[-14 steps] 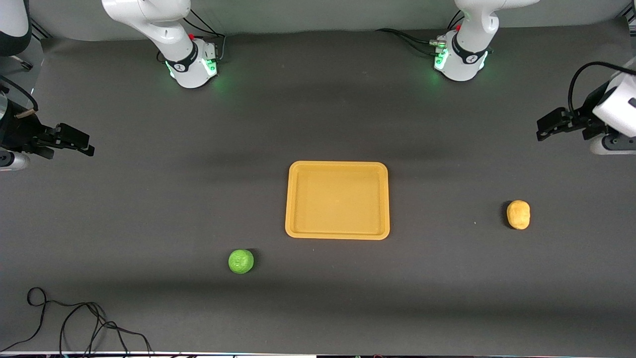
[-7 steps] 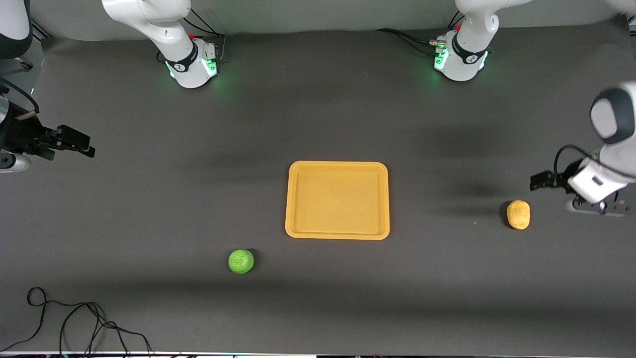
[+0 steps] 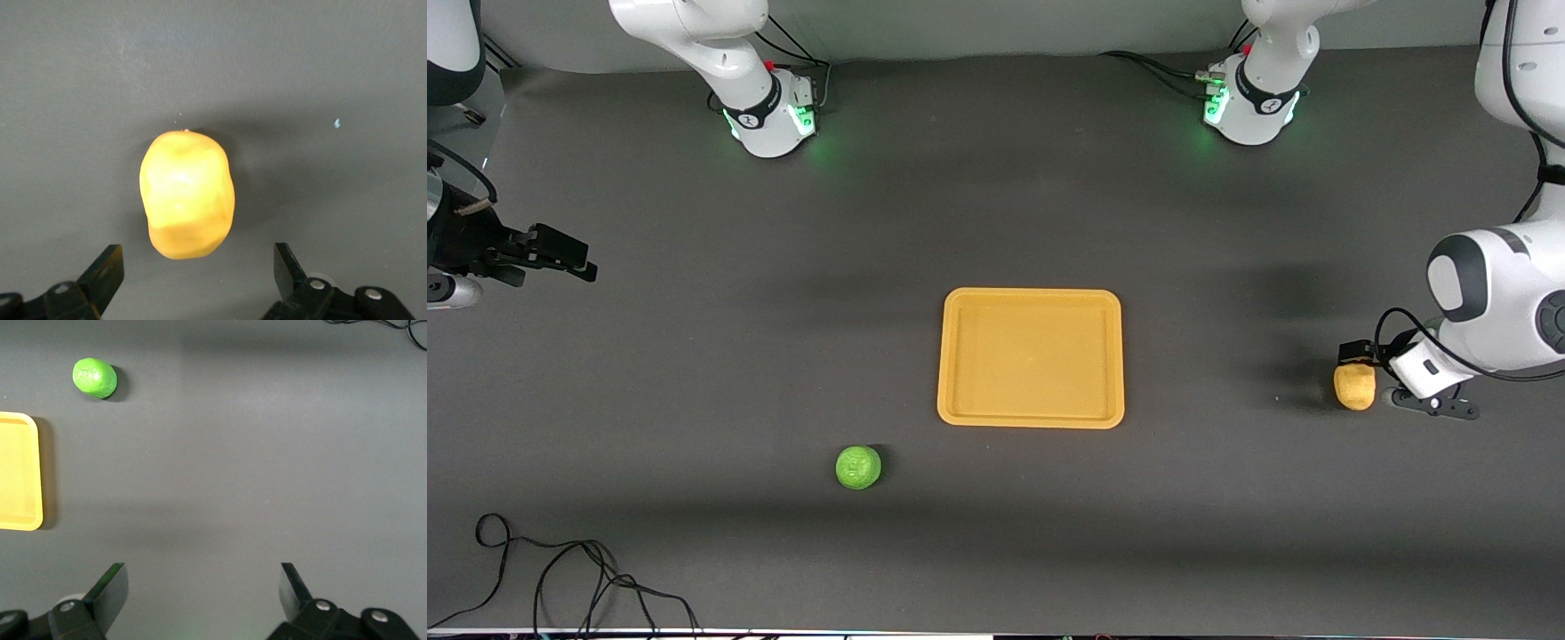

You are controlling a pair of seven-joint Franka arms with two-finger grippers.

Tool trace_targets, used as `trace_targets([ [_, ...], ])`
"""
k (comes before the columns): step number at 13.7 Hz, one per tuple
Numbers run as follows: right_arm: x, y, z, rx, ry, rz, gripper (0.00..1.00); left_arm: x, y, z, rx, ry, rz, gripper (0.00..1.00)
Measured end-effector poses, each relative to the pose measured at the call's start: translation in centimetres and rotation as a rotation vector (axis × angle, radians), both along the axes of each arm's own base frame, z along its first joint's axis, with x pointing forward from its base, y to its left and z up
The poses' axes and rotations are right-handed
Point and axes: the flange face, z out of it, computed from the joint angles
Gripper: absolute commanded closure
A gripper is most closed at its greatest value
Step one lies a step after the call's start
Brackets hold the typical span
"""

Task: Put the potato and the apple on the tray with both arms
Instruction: 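Close the left gripper on the potato while the right gripper moves out, then carry the potato over the tray while the right gripper reaches the apple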

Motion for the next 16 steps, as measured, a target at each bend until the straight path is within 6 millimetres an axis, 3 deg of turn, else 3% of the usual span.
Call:
trace_targets([
  [2, 0.0, 0.0, 0.0, 0.000, -0.002, 0.000, 0.00, -0.3, 0.7, -1.6, -0.011, 0.024, -0.005, 0.03],
  [3, 0.1, 0.1, -0.1, 0.000, -0.002, 0.002, 0.00, -0.1, 0.9, -1.9, -0.013, 0.024, -0.006, 0.12],
  [4, 0.3, 0.5, -0.2, 0.000, -0.002, 0.009, 0.00, 0.3, 0.8, -1.9, -0.014, 0.019, -0.008, 0.36],
  [6, 1.0, 2.8, -0.8, -0.001, -0.004, 0.034, 0.00, 1.1, 0.5, -2.2, -0.018, 0.013, -0.014, 0.57],
  [8, 1.6, 5.8, -1.5, -0.002, -0.014, 0.044, 0.00, 1.7, 0.5, -2.0, -0.020, 0.013, -0.015, 0.87],
  [10, 1.9, 8.7, -2.0, -0.003, -0.020, 0.054, 0.00, 1.9, 0.6, -1.2, -0.027, 0.050, -0.015, 0.93],
  [12, 2.2, 10.6, -2.4, -0.003, -0.028, 0.043, 0.00, 2.3, 0.9, 0.9, -0.040, 0.115, -0.007, 0.95],
  [14, 2.6, 12.2, -3.0, -0.002, -0.040, 0.041, 0.00, 3.0, 0.5, 4.5, -0.064, 0.155, 0.046, 1.00],
  [16, 3.1, 14.3, -3.6, 0.001, -0.059, 0.045, 0.00, 3.9, -2.3, 8.4, -0.067, 0.159, 0.138, 1.00],
])
